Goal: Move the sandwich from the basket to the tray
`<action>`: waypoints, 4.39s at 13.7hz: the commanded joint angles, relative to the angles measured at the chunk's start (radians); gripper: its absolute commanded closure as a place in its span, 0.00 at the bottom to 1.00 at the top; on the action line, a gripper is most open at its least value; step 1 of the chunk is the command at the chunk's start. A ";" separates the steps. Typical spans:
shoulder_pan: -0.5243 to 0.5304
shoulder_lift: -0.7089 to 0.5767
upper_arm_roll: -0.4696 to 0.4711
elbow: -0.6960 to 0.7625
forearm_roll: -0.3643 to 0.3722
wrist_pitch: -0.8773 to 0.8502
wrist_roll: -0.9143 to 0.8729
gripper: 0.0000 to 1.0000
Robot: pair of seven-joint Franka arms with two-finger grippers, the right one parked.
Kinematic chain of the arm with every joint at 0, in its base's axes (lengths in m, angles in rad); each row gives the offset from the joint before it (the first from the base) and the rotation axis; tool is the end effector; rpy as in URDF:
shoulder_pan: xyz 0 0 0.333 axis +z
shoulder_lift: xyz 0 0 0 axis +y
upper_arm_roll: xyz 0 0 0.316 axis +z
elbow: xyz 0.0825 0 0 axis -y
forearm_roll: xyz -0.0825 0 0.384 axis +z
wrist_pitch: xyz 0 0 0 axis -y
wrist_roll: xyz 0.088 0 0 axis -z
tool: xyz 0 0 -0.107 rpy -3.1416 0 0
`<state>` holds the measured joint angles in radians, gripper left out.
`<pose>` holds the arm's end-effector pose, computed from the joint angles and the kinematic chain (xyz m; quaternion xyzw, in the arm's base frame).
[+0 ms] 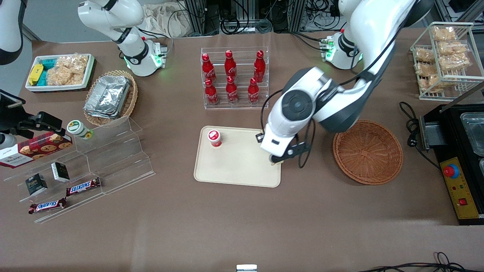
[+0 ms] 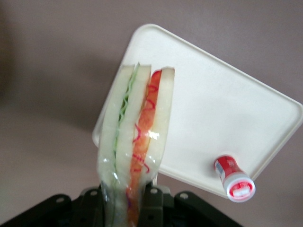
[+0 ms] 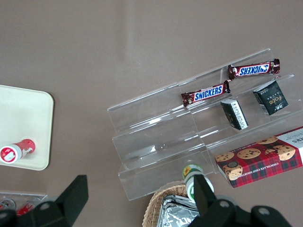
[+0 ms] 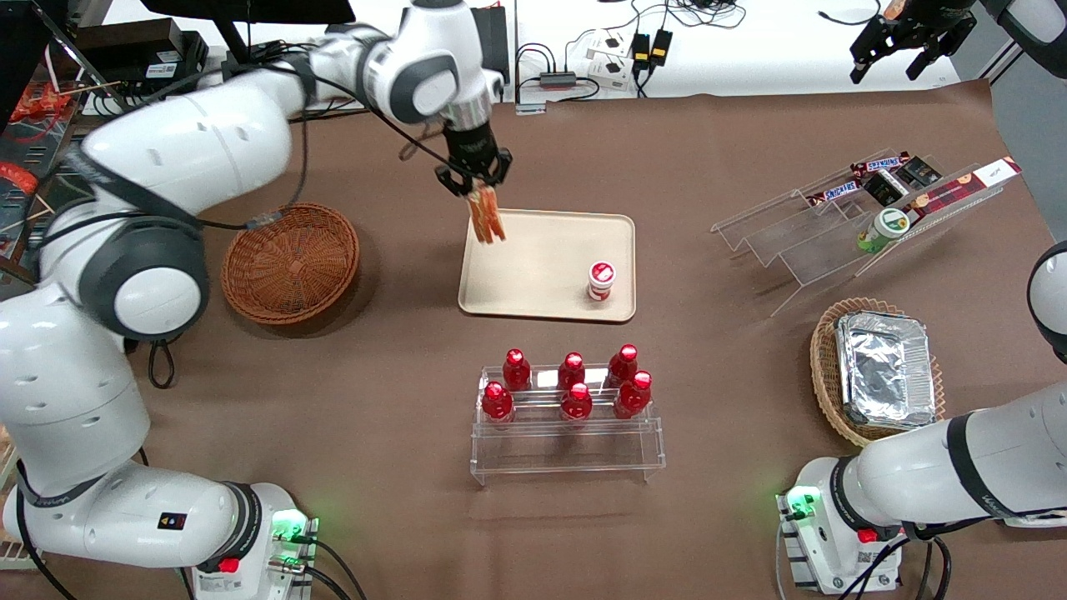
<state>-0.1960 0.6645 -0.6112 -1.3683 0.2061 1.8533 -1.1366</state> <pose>0.5614 -0.4313 0.3720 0.9802 0.1765 -0.0876 0.0218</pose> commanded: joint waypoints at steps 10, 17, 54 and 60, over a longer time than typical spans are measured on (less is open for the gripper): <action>-0.049 0.250 0.004 0.029 0.191 0.127 -0.063 0.54; -0.016 0.085 0.002 0.029 0.179 0.039 -0.176 0.00; 0.171 -0.781 0.666 -0.333 -0.214 -0.266 1.032 0.00; 0.179 -0.772 0.665 -0.319 -0.192 -0.278 1.037 0.00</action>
